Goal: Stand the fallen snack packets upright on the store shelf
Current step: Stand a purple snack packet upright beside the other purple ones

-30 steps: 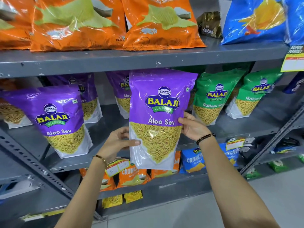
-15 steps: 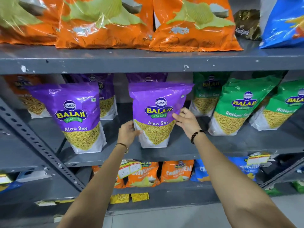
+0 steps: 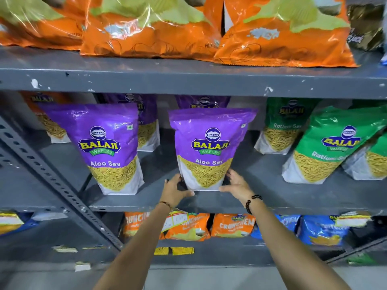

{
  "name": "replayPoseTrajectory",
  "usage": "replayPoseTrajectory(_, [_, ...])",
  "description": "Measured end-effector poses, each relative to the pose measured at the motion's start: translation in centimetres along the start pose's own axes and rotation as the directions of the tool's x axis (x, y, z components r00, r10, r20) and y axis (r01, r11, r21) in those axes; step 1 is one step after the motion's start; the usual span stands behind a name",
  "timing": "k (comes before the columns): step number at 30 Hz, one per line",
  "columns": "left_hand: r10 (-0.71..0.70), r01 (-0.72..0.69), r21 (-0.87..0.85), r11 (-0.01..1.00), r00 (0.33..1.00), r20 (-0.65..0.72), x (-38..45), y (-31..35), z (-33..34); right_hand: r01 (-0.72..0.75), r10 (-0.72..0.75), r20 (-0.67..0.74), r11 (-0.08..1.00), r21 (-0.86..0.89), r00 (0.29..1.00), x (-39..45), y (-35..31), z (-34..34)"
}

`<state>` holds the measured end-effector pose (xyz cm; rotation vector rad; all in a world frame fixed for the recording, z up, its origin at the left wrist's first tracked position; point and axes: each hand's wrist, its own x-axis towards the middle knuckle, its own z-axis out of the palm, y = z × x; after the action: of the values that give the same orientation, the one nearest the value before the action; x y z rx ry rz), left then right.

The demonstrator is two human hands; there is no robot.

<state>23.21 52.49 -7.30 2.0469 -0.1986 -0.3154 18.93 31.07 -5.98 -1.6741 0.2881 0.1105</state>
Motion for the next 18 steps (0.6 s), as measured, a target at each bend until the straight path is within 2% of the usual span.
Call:
replayPoseTrajectory(3, [-0.026, 0.027, 0.031, 0.999, 0.998, -0.054, 0.0, -0.1, 0.4, 0.038, -0.047, -0.055, 0.986, -0.160, 0.997, 0.1, 1.0, 0.8])
replayPoseTrajectory(6, [-0.033, 0.033, 0.004, 0.999, 0.994, -0.105, -0.3, 0.0, 0.5, 0.038, -0.064, -0.110, 0.973, -0.226, 0.992, -0.2, 1.2, 1.5])
replayPoseTrajectory(18, [-0.047, 0.051, 0.029, 0.998, 0.991, -0.124, -1.0, 0.3, 0.2, -0.008, -0.030, -0.131, 0.958, -0.286, 0.991, -0.9, 0.6, 2.0])
